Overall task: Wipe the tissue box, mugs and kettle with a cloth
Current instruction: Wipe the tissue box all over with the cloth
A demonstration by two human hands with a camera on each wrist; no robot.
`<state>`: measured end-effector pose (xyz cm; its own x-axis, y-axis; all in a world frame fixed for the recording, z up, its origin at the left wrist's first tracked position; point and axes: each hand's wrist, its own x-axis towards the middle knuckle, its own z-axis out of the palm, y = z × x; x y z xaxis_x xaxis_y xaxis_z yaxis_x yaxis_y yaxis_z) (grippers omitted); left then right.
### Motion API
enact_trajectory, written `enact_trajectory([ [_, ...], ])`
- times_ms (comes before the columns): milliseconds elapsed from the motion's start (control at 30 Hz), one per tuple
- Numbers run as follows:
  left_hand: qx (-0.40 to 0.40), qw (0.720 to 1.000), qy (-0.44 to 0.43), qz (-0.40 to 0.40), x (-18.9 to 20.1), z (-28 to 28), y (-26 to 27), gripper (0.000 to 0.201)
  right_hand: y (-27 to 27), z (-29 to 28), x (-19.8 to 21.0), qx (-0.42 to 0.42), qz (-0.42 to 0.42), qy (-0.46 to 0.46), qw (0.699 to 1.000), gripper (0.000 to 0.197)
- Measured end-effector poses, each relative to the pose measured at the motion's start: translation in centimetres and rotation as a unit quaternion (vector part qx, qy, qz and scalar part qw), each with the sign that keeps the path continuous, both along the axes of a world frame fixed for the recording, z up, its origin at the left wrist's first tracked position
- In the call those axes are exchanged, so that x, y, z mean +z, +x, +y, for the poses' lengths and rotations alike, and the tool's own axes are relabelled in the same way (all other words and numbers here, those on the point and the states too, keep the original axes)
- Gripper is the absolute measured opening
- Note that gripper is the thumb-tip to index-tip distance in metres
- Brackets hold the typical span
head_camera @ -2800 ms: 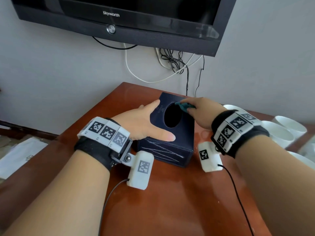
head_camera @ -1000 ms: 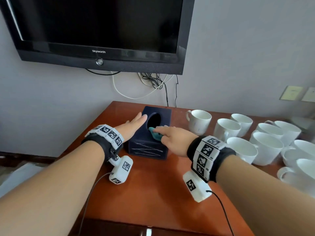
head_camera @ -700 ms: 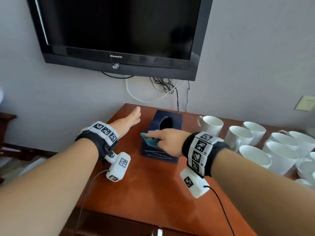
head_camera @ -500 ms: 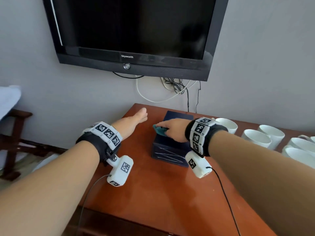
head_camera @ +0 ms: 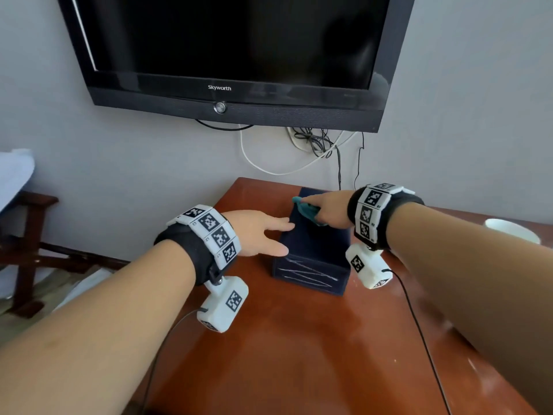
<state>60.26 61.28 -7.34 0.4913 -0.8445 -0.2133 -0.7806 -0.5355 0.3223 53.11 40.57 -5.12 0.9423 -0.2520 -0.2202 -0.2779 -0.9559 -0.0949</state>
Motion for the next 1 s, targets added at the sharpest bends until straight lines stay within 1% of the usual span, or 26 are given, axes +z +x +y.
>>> enact_trajectory([
  [100, 0.006, 1.000, 0.007, -0.024, 1.0, -0.8, 0.0, 0.059, 0.5, -1.7, -0.6, -0.027, 0.007, -0.020, 0.999, 0.056],
  [133, 0.004, 0.999, 0.019, -0.037, 1.3, -1.1, -0.1, 0.058, 0.6, -2.0, -0.7, -0.032, -0.004, -0.016, 0.999, 0.053],
  [200, -0.008, 0.995, 0.065, -0.070, 1.9, -1.9, -0.5, 0.058, 0.7, -2.5, -1.1, -0.032, -0.042, -0.007, 0.999, 0.050],
  [300, -0.021, 0.984, 0.129, -0.119, 2.5, -3.3, -1.1, 0.058, 0.5, -2.4, -1.5, -0.025, -0.057, -0.028, 0.998, 0.048],
  [333, -0.025, 0.980, 0.141, -0.135, 2.6, -3.6, -1.3, 0.057, 0.3, -2.0, -1.5, -0.020, -0.057, -0.038, 0.997, 0.045],
  [433, -0.037, 0.972, 0.163, -0.167, 2.7, -4.5, -1.8, 0.053, -0.6, -0.9, -1.7, -0.002, -0.033, -0.050, 0.998, 0.029],
  [533, -0.042, 0.964, 0.181, -0.191, 2.7, -4.9, -1.9, 0.051, -1.9, 0.0, -2.5, 0.010, -0.027, -0.031, 0.999, 0.028],
  [767, -0.027, 0.966, 0.191, -0.173, 2.9, -4.6, -2.8, 0.055, -4.4, 0.5, -2.3, 0.021, -0.068, 0.025, 0.997, 0.026],
  [900, -0.023, 0.965, 0.199, -0.169, 3.0, -4.7, -3.1, 0.056, -6.0, 0.3, -1.5, -0.006, -0.156, 0.123, 0.980, 0.018],
  [1000, -0.012, 0.968, 0.191, -0.161, 3.1, -4.6, -3.4, 0.056, -7.1, -0.3, -0.3, -0.046, -0.216, 0.146, 0.964, 0.016],
])
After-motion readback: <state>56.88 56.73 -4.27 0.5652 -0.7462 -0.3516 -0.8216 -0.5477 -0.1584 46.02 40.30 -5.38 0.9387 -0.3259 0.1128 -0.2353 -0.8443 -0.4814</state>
